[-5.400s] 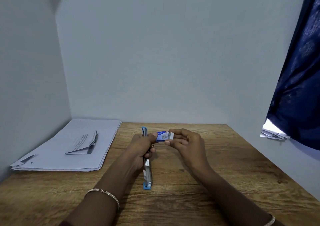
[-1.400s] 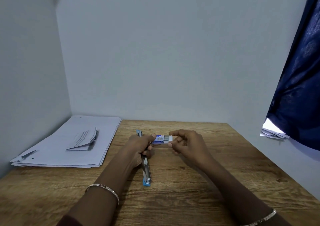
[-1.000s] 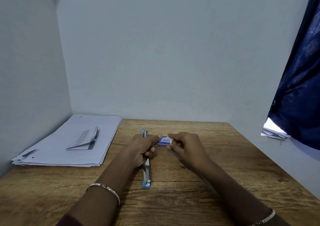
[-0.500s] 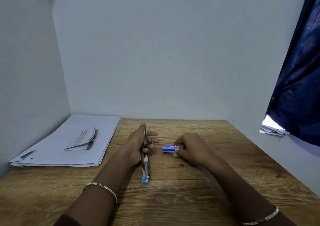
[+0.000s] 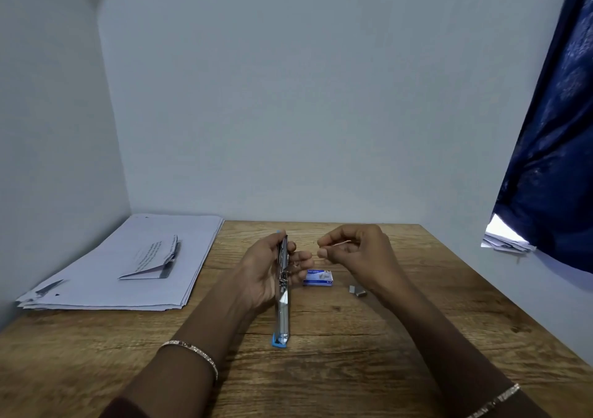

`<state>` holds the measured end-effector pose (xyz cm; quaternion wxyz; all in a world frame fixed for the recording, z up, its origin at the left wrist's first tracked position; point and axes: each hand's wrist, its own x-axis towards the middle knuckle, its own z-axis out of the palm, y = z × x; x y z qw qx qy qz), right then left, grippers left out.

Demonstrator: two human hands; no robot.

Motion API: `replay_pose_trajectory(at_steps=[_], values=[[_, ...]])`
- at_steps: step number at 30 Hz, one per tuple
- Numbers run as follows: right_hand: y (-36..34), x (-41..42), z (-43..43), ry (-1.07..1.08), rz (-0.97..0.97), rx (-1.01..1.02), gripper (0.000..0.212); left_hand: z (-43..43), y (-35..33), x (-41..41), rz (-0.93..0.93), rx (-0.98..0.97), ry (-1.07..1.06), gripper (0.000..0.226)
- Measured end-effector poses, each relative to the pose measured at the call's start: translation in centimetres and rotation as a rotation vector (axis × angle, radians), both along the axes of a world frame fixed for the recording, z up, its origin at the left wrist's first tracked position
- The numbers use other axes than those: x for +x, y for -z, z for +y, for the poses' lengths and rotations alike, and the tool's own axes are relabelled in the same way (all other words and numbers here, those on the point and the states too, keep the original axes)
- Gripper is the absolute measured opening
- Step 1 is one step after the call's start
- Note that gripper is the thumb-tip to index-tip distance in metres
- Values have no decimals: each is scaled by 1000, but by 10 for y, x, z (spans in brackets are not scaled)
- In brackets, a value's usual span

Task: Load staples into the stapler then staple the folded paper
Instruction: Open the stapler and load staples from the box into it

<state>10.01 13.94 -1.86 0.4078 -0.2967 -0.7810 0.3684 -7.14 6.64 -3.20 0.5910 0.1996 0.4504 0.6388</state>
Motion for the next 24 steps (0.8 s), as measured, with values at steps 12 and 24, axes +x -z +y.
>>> replay_pose_trajectory(at_steps=[12,24], values=[[9,-11,-12,-173,193,-131,9,0,0,14,-214,104,142,67],[9,-9,-10,-257,255,-319,17,-3,0,15,-221,73,136,62]])
